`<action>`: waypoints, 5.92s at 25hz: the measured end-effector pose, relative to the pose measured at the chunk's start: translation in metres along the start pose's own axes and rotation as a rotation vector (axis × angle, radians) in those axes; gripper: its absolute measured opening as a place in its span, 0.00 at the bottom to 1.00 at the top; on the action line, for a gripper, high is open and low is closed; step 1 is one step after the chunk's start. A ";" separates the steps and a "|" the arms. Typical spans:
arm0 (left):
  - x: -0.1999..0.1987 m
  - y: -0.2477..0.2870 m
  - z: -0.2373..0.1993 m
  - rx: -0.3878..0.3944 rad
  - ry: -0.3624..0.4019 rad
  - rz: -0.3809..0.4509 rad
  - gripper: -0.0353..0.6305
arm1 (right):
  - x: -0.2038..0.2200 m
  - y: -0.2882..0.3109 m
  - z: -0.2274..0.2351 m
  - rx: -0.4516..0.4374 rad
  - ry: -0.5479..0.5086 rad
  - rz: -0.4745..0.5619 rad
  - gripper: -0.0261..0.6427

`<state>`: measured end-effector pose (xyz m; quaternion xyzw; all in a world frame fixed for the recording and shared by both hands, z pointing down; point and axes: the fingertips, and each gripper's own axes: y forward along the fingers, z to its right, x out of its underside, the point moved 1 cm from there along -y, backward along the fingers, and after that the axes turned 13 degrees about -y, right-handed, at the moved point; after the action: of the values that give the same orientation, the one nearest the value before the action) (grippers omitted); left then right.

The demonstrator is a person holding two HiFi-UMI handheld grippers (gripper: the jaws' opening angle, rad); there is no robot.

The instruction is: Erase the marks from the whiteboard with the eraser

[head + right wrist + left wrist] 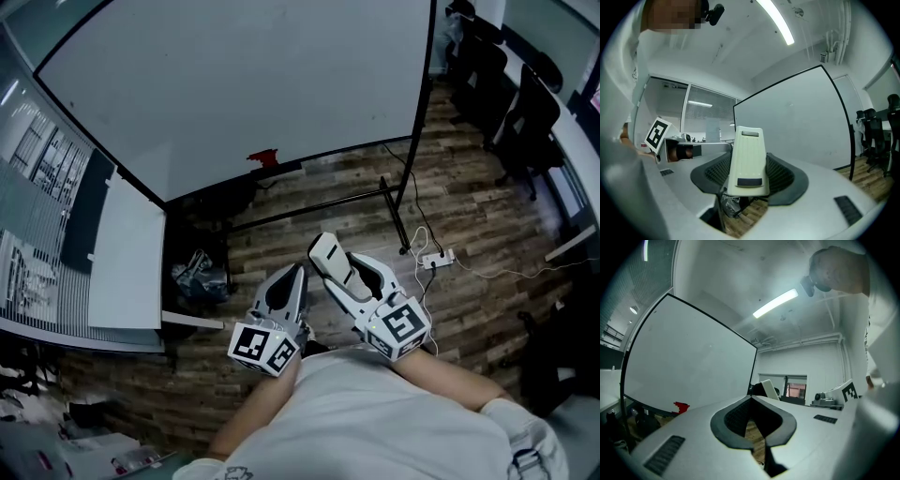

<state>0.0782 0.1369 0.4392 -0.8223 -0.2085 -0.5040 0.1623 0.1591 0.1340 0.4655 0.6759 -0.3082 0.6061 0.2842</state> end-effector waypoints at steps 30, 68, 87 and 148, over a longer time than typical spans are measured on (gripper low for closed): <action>-0.101 0.034 -0.193 0.158 0.008 -0.059 0.06 | -0.017 0.224 -0.022 0.088 -0.001 -0.001 0.40; -0.123 0.221 -0.291 0.006 -0.022 -0.028 0.06 | 0.007 0.359 0.157 -0.067 -0.017 -0.018 0.40; -0.129 0.291 -0.286 0.044 -0.002 -0.025 0.06 | -0.079 0.368 0.338 0.104 -0.413 0.029 0.40; -0.133 0.293 -0.309 -0.032 -0.018 0.005 0.06 | -0.094 0.466 0.283 -0.017 -1.182 0.047 0.40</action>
<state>-0.0621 -0.2863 0.4388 -0.8298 -0.1996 -0.4994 0.1488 -0.0208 -0.3761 0.3476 0.8898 -0.4337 0.1302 0.0562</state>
